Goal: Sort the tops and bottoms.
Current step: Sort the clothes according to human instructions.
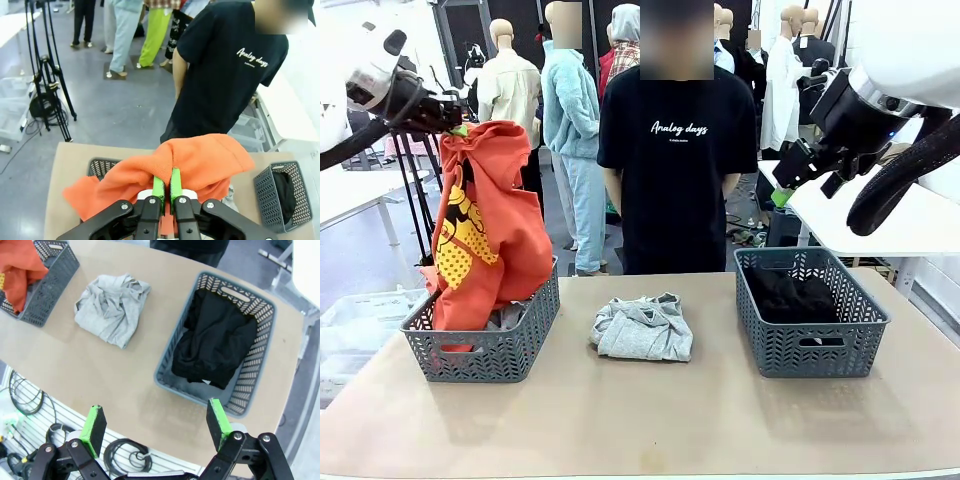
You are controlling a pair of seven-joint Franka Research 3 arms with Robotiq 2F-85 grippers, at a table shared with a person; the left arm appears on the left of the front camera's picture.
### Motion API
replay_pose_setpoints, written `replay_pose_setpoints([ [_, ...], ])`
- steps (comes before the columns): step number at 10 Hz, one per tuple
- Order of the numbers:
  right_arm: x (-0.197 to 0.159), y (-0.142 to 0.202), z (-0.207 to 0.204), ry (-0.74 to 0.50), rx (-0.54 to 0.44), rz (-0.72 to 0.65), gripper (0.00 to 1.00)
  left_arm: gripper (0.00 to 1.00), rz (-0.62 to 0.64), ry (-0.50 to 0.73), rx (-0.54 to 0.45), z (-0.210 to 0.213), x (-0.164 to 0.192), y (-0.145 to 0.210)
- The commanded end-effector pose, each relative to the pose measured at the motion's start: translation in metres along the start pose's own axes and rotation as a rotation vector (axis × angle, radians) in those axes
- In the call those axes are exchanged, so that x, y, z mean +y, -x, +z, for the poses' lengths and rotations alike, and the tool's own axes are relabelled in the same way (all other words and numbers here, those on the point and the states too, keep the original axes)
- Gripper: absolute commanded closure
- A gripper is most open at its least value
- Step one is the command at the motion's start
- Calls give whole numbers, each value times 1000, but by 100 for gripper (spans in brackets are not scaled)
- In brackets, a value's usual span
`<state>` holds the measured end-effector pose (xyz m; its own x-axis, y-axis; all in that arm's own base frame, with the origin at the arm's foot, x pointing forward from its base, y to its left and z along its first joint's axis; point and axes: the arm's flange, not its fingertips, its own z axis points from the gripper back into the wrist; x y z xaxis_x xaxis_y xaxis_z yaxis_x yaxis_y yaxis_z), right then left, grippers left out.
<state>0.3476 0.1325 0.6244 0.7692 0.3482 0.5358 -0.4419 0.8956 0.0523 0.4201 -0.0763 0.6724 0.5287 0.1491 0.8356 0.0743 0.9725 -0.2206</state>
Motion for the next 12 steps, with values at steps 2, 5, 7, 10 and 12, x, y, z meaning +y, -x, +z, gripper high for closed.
replay_pose_setpoints([
  [2,1,-1,1,5,12,-2,0,100,0,0,0,0,0,0],
  [5,1,-1,1,5,12,-2,0,100,270,-153,-43,-40,47,-5],
  [7,1,-1,1,5,12,-2,0,100,312,-89,154,-77,70,16],
  [10,1,-1,1,5,12,-2,0,100,313,-149,420,-142,69,63],
  [12,1,-1,1,5,12,-2,0,100,351,-262,471,-170,81,83],
])
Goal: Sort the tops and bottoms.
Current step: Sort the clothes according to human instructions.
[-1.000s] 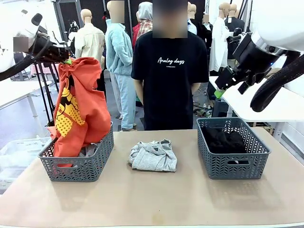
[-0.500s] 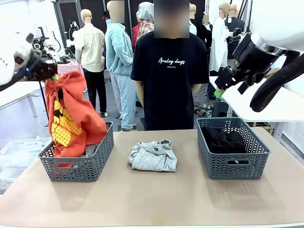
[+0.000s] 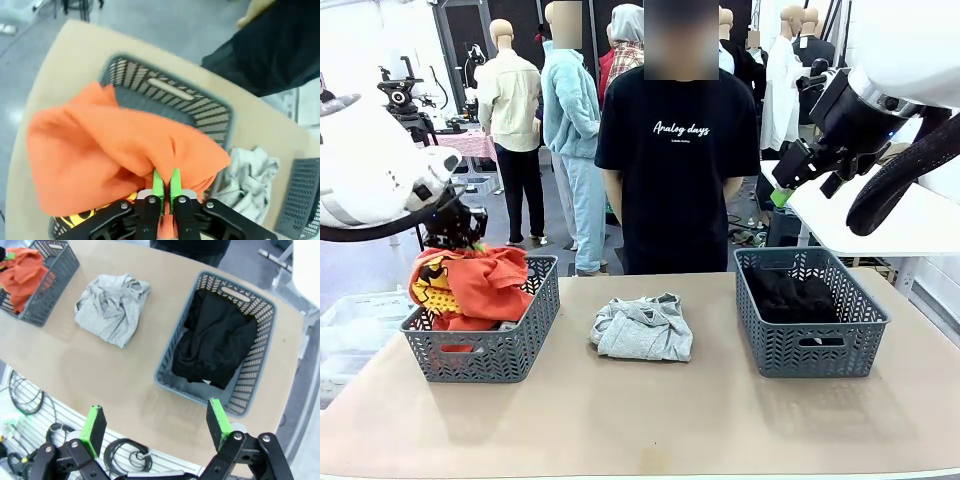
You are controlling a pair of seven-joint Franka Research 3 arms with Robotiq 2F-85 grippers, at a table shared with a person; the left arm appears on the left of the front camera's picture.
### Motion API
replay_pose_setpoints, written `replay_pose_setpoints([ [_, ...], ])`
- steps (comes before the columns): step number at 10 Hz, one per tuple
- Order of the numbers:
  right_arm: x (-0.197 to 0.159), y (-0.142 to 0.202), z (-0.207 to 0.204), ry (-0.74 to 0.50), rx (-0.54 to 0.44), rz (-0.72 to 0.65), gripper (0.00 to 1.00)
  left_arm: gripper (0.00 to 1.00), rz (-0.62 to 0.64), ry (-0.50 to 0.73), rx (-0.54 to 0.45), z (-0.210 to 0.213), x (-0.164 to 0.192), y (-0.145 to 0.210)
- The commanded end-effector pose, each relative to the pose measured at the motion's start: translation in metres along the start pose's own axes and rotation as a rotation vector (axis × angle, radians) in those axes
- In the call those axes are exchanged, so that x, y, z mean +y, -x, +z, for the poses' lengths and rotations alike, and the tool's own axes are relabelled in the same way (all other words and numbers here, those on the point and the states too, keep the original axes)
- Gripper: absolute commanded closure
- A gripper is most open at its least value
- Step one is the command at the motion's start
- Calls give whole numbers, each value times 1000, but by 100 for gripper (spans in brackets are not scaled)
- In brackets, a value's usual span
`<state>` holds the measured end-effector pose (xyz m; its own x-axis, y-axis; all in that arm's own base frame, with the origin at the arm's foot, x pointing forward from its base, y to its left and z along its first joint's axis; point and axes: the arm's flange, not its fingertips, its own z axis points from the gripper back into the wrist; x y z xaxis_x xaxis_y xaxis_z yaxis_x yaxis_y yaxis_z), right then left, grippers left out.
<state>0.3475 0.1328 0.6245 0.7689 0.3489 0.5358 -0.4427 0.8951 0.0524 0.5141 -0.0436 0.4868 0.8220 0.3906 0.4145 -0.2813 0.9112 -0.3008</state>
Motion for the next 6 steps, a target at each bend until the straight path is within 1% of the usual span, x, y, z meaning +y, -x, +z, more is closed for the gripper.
replay_pose_setpoints([
  [1,0,-1,1,6,12,-2,0,100,65,-78,13,0,3,-20],
  [2,0,-1,1,6,12,-2,0,100,90,-40,31,-2,10,-21],
  [3,0,-1,1,6,12,-2,0,100,101,35,65,-11,14,-24],
  [4,0,-1,1,6,12,-2,0,100,96,97,77,-19,13,-24],
  [5,0,-1,1,6,12,-2,0,100,87,125,89,-25,6,-21],
  [6,0,-1,1,6,12,-2,0,100,75,125,98,-27,-1,-17],
])
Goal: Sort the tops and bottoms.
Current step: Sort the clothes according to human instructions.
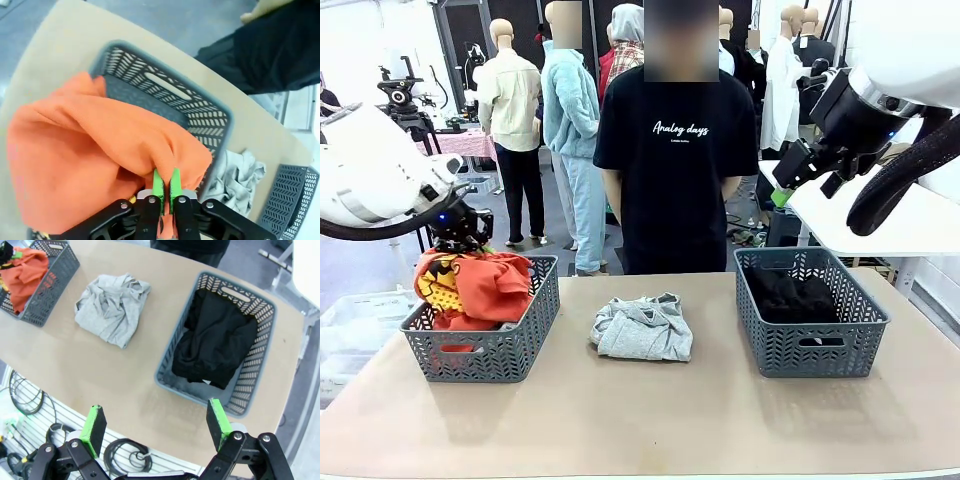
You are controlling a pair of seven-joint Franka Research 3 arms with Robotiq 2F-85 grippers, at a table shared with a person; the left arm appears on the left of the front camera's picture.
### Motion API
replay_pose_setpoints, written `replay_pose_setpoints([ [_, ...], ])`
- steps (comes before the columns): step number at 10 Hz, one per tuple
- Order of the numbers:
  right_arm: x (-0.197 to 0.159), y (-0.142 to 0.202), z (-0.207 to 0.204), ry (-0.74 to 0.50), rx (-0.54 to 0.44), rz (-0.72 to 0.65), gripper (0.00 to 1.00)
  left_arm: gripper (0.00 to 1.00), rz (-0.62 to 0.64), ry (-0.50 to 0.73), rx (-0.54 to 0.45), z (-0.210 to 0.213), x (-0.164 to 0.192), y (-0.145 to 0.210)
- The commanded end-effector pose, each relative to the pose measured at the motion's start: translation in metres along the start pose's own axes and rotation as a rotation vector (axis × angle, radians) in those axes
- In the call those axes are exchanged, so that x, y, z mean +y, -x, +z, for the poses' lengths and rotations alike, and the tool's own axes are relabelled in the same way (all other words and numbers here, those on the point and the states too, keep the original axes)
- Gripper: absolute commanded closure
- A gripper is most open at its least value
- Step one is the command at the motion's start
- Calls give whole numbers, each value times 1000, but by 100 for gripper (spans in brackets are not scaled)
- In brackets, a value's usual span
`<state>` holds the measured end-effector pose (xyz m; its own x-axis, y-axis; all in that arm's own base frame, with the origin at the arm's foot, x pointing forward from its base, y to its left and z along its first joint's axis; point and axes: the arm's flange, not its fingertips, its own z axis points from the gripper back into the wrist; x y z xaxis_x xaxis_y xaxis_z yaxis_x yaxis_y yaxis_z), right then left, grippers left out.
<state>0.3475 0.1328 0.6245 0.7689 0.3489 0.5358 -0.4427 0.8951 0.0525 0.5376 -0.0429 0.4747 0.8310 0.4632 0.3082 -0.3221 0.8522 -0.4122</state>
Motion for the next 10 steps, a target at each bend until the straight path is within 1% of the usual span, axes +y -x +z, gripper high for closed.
replay_pose_setpoints([
  [1,0,-1,1,6,12,-2,0,100,-28,29,21,-1,-2,-2],
  [2,0,-1,1,6,12,-2,0,100,-27,19,9,4,-3,-4],
  [5,0,-1,1,6,12,-2,0,40,-56,-1,-20,14,-6,-6],
  [6,0,-1,1,6,12,-2,0,20,-72,-12,-62,21,-11,-7],
  [7,0,-1,1,6,12,-2,0,0,-98,-25,-77,29,-18,-7],
  [8,0,-1,1,6,12,-2,0,0,-144,-67,-68,36,-22,-7],
  [9,0,-1,1,6,12,-2,0,0,-175,-84,-21,46,-26,-4],
  [10,0,-1,1,6,12,-2,0,0,-190,-102,-25,56,-29,-3],
])
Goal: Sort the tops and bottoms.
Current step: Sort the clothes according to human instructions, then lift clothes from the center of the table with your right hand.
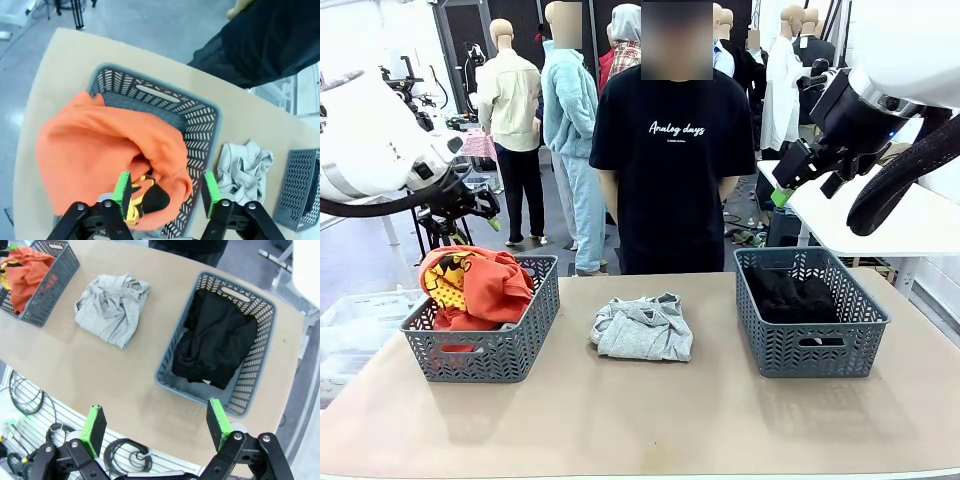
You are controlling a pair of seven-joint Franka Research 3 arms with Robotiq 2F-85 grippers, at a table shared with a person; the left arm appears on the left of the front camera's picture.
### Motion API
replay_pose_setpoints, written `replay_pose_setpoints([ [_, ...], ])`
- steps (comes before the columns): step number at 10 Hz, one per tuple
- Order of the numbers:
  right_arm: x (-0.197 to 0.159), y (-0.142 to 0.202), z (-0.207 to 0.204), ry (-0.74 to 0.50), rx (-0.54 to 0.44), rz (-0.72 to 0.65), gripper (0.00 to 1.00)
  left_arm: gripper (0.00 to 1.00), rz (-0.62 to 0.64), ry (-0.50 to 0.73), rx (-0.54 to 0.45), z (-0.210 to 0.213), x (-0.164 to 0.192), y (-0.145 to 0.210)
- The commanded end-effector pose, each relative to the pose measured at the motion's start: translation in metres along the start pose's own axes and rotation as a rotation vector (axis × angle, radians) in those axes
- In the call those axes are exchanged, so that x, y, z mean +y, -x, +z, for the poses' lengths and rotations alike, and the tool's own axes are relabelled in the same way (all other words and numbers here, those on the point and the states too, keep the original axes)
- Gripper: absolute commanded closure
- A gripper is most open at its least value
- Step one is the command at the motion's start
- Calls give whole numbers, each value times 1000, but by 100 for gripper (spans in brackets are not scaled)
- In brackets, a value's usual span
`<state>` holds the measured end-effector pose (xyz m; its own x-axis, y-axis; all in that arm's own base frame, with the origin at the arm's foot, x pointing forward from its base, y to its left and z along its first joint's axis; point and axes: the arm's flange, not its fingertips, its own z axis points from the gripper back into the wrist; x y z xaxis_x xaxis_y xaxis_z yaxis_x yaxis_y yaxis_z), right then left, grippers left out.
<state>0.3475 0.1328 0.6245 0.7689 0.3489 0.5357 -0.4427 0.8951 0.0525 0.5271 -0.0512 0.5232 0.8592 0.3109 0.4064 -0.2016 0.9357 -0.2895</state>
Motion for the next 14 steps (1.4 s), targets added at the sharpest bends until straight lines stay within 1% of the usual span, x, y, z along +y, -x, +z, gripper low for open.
replay_pose_setpoints([
  [1,0,-1,1,6,12,-2,0,0,-28,-51,21,23,-6,-3],
  [2,0,-1,1,6,12,-2,0,0,-28,-75,17,35,-7,-8],
  [3,0,-1,1,6,12,-2,0,0,-24,-17,12,11,-2,0],
  [14,0,-1,1,6,12,-2,0,0,-24,-17,12,11,-2,0],
])
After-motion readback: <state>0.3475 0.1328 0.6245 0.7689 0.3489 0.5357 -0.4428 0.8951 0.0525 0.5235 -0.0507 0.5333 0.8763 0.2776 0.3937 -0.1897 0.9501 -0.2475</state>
